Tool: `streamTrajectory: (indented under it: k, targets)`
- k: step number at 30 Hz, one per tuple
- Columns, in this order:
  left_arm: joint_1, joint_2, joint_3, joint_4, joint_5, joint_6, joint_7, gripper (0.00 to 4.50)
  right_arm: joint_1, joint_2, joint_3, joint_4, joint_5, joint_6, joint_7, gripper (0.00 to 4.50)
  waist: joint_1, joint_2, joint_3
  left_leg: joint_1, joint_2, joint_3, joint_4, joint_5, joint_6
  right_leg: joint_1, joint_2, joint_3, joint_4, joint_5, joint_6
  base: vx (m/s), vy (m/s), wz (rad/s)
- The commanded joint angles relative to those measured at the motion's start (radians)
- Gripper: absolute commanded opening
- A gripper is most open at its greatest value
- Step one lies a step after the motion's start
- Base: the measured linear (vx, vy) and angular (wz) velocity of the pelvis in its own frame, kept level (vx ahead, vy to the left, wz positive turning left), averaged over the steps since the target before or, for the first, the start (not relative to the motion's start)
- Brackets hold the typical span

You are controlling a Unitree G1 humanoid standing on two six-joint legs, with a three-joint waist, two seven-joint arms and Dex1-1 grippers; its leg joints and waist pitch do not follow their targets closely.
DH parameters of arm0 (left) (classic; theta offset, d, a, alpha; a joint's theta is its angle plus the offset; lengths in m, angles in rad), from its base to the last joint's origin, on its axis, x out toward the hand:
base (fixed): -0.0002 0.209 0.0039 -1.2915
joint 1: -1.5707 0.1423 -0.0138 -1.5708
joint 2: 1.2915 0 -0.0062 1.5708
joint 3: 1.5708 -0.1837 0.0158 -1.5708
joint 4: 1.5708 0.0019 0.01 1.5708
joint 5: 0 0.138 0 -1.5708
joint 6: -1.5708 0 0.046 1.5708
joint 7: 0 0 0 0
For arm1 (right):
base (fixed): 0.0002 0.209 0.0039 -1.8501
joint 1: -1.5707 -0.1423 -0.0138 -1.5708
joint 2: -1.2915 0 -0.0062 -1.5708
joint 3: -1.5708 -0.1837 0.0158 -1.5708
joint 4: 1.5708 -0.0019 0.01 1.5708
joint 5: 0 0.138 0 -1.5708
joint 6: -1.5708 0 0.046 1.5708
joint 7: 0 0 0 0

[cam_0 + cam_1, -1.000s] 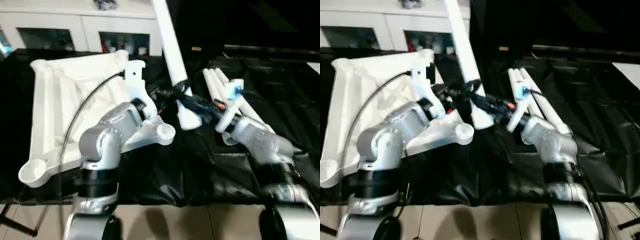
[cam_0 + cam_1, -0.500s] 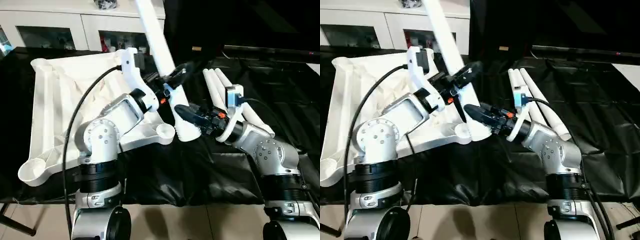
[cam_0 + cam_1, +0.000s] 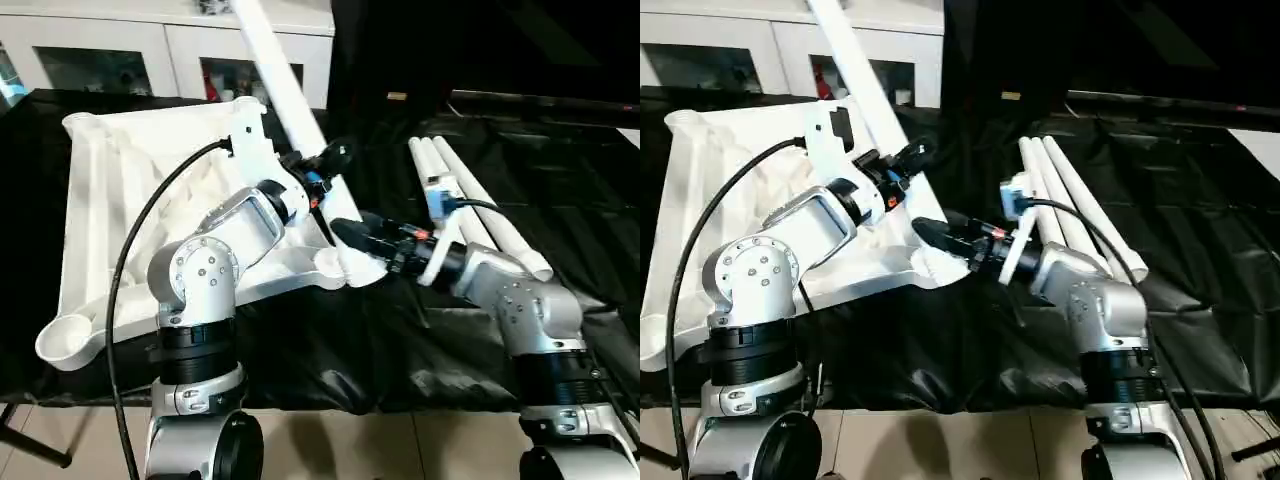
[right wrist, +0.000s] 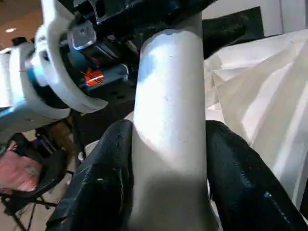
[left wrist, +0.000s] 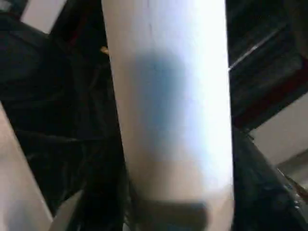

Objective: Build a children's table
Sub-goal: Pick table leg

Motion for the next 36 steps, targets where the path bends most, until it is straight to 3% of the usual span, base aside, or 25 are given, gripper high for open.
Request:
streamTrajectory:
  k: [1,8,11,14,16,17,22,23,27,33,36]
  targets:
    - [-0.025,-0.066,0.025,-0.006,0.021,-0.01,0.041,2.3,-0.008,-0.006,-0.016,-0.043,-0.01,-0.033,-0.014,1.93,0.004,-0.002,-0.071,0.01,0.037,-0.008,-0.072,0.025,0.07,0.067,-0.071,0.041,-0.067,-0.015,-0.256,0.0,0.0,0.0]
    - [-0.01,-0.042,-0.011,-0.018,0.005,-0.03,0.022,1.98,-0.003,-0.011,0.005,-0.064,-0.027,-0.048,-0.033,1.93,0.005,-0.001,-0.072,0.009,0.036,-0.008,-0.072,0.037,0.066,0.069,-0.071,0.041,-0.063,0.018,-0.252,0.0,0.0,0.0]
    - [0.018,0.013,-0.087,-0.033,0.011,-0.037,-0.061,1.97,-0.013,-0.022,-0.016,-0.069,0.026,-0.002,-0.012,2.63,0.005,-0.002,-0.07,0.01,0.037,-0.007,-0.073,0.028,0.073,0.069,-0.071,0.042,-0.065,0.01,-0.25,0.0,0.0,0.0]
    - [0.041,0.076,-0.153,-0.045,0.013,-0.034,-0.162,1.96,-0.03,-0.066,-0.011,-0.059,0.025,-0.004,0.045,2.71,0.006,-0.002,-0.071,0.01,0.037,-0.007,-0.072,0.029,0.072,0.068,-0.07,0.041,-0.063,-0.003,-0.244,0.0,0.0,0.0]
    - [0.044,0.101,-0.172,-0.045,0.002,-0.029,-0.196,1.93,-0.042,-0.091,0.0,-0.046,0.018,-0.01,0.079,3.02,0.005,-0.003,-0.071,0.01,0.037,-0.006,-0.072,0.03,0.067,0.068,-0.07,0.041,-0.062,-0.003,-0.243,0.0,0.0,0.0]
    - [0.046,0.129,-0.198,-0.054,-0.008,-0.033,-0.251,1.93,-0.053,-0.124,0.019,-0.036,0.016,-0.002,0.134,3.02,0.003,-0.008,-0.072,0.01,0.036,-0.005,-0.071,0.03,0.07,0.068,-0.069,0.041,-0.063,0.001,-0.244,0.0,0.0,0.0]
    - [0.041,0.162,-0.226,-0.063,-0.038,-0.033,-0.347,1.93,-0.076,-0.181,0.061,-0.023,0.017,0.023,0.234,3.03,0.003,-0.01,-0.07,0.009,0.037,-0.003,-0.069,0.035,0.077,0.069,-0.072,0.042,-0.061,0.005,-0.258,0.0,0.0,0.0]
    - [0.037,0.17,-0.23,-0.067,-0.062,-0.034,-0.397,1.93,-0.084,-0.211,0.095,-0.016,0.015,0.031,0.283,3.03,0.004,-0.013,-0.071,0.01,0.036,-0.003,-0.069,0.041,0.081,0.069,-0.071,0.042,-0.06,0.003,-0.263,0.0,0.0,0.0]
    - [0.03,0.174,-0.227,-0.062,-0.099,-0.032,-0.44,1.93,-0.095,-0.239,0.136,0.013,-0.004,0.022,0.344,3.03,0.003,-0.012,-0.072,0.01,0.037,-0.003,-0.067,0.044,0.088,0.068,-0.072,0.041,-0.058,0.008,-0.271,0.0,0.0,0.0]
    - [0.03,0.16,-0.228,-0.079,-0.132,-0.026,-0.471,1.93,-0.11,-0.239,0.15,0.042,-0.018,0.018,0.361,3.03,0.004,-0.016,-0.072,0.008,0.038,-0.001,-0.066,0.04,0.087,0.07,-0.073,0.042,-0.058,-0.001,-0.277,0.0,0.0,0.0]
    - [0.033,0.156,-0.231,-0.079,-0.139,-0.026,-0.481,1.92,-0.121,-0.237,0.159,0.058,-0.015,0.024,0.364,2.68,0.003,-0.017,-0.072,0.009,0.038,-0.002,-0.066,0.029,0.083,0.07,-0.072,0.042,-0.059,-0.021,-0.272,0.0,0.0,0.0]
